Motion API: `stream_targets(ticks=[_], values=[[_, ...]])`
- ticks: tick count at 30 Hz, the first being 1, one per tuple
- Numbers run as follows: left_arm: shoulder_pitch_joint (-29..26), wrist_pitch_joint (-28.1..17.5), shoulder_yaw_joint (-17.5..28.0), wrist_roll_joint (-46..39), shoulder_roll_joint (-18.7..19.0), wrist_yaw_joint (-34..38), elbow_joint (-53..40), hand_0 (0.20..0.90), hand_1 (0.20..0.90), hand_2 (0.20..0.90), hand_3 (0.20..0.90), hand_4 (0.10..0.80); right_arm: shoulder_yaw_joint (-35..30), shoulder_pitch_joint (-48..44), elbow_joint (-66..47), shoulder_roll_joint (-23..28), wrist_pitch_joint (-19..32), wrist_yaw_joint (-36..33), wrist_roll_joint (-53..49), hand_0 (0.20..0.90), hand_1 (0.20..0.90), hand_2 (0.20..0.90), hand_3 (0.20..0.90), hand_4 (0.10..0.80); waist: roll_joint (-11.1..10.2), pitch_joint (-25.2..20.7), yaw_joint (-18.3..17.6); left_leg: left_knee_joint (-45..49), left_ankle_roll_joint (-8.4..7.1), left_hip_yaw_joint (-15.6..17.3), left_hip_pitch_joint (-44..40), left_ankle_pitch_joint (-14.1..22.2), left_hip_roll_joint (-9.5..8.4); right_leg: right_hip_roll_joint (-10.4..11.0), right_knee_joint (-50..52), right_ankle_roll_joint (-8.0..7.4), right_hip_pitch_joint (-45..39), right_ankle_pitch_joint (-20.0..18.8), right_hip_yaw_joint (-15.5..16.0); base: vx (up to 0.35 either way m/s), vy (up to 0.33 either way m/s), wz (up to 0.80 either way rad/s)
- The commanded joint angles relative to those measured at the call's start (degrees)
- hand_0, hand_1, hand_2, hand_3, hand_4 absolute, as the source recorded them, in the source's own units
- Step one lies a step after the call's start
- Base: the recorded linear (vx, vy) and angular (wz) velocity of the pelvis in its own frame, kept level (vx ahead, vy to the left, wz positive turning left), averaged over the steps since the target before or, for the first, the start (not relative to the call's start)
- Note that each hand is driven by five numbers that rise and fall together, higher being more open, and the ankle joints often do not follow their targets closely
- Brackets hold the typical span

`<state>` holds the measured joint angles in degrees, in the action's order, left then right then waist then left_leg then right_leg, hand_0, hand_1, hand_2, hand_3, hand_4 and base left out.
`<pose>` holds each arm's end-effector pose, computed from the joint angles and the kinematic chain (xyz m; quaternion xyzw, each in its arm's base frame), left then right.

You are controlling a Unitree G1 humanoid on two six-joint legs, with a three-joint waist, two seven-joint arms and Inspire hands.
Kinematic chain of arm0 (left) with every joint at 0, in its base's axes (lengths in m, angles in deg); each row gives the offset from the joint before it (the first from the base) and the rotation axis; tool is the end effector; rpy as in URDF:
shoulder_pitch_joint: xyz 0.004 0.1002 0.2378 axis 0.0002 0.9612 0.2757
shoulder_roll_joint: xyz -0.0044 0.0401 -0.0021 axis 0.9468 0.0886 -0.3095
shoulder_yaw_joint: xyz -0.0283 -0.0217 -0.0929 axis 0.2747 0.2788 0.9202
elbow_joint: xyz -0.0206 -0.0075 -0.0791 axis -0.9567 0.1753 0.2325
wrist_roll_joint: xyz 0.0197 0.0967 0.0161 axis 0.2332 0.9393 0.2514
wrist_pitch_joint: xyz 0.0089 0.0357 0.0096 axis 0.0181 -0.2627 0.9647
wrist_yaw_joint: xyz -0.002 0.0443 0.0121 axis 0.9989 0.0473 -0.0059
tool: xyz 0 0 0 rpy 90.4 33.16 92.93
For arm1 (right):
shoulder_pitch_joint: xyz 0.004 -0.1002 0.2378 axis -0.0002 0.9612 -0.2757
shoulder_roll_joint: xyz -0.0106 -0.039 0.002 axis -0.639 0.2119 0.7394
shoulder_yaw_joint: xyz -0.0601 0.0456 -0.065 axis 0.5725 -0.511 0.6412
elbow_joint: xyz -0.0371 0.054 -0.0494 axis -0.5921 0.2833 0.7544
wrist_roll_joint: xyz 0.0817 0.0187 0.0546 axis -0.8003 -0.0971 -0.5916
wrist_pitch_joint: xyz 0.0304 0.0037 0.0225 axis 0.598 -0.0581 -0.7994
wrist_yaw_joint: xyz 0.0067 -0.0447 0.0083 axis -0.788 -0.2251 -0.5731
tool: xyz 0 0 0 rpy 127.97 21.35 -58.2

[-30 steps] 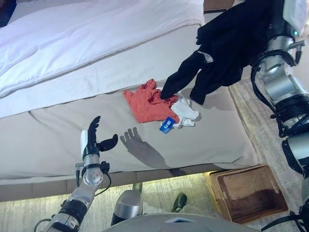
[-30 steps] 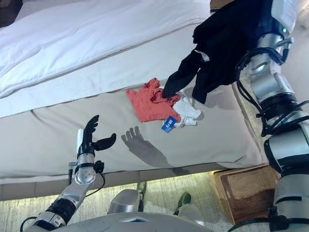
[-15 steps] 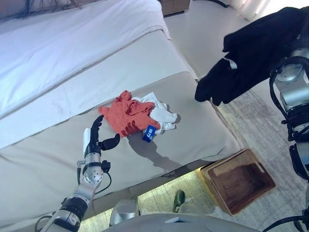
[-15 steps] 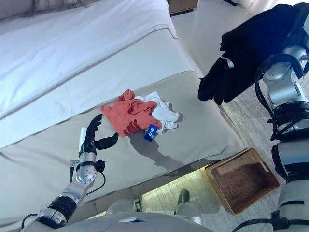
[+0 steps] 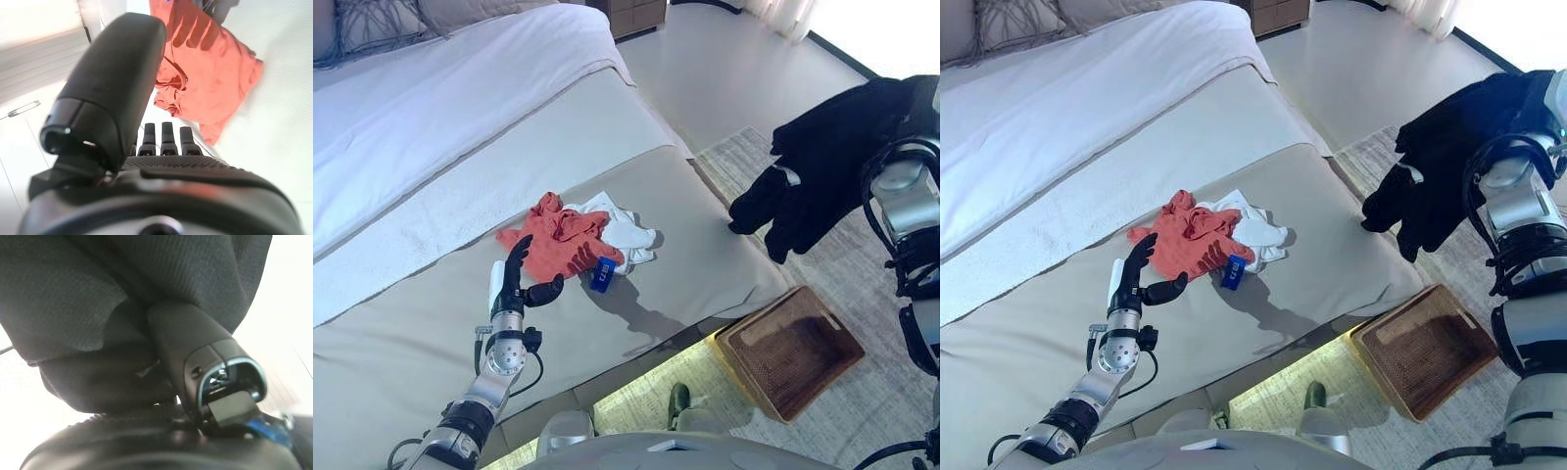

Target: Pick up the clothes from the bed and place them into the basket

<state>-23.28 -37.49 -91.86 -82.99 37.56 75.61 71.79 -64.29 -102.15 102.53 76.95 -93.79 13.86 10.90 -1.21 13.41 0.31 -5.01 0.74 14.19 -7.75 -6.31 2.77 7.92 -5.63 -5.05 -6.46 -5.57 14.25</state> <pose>0.1827 0.2066 -0.0318 0.2237 0.0797 0.1147 0.9646 0.3127 -0.3219 0.1951 -0.4286 0.0173 -0.3594 0.8287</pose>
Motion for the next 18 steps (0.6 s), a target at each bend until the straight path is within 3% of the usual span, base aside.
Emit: stream_targets(ticks=[1, 11, 18], values=[[-2.1, -6.0, -0.9, 0.6, 1.8, 1.5, -3.2, 0.900, 0.900, 0.900, 0.900, 0.800, 2.7, -7.7, 1.1, 4.0, 2.4, -3.9, 0.6, 0.300, 0.300, 0.300, 0.200, 0.100, 0.2, -5.1, 2.5, 0.0, -5.17, 0.4, 1.4, 6.5, 2.54, -0.9, 0.6, 0.91, 3.5, 1.9, -0.6, -0.062, 0.022, -0.07], [-2.9, -7.1, -1.6, 1.0, 0.9, 1.5, -3.4, 0.900, 0.900, 0.900, 0.900, 0.800, -3.7, -2.5, 4.9, 0.1, -1.9, -10.6, -1.7, 0.300, 0.300, 0.300, 0.200, 0.100, 2.7, -2.9, 0.7, 0.0, -4.91, 1.6, 1.0, 6.8, 2.10, -0.5, 0.6, 0.77, 4.1, 1.6, -2.4, -0.020, 0.054, -0.05], [-3.4, -6.8, -2.2, -0.1, 1.5, -0.1, -5.1, 0.900, 0.900, 0.900, 0.900, 0.800, -6.5, 0.7, 5.4, 1.3, -3.3, -13.1, -0.2, 0.300, 0.300, 0.300, 0.200, 0.100, 4.7, -2.4, -0.9, 0.0, -4.70, 2.8, 0.4, 7.2, 1.47, -0.5, 0.6, 0.55, 4.5, 1.5, -4.0, 0.009, 0.057, -0.15]])
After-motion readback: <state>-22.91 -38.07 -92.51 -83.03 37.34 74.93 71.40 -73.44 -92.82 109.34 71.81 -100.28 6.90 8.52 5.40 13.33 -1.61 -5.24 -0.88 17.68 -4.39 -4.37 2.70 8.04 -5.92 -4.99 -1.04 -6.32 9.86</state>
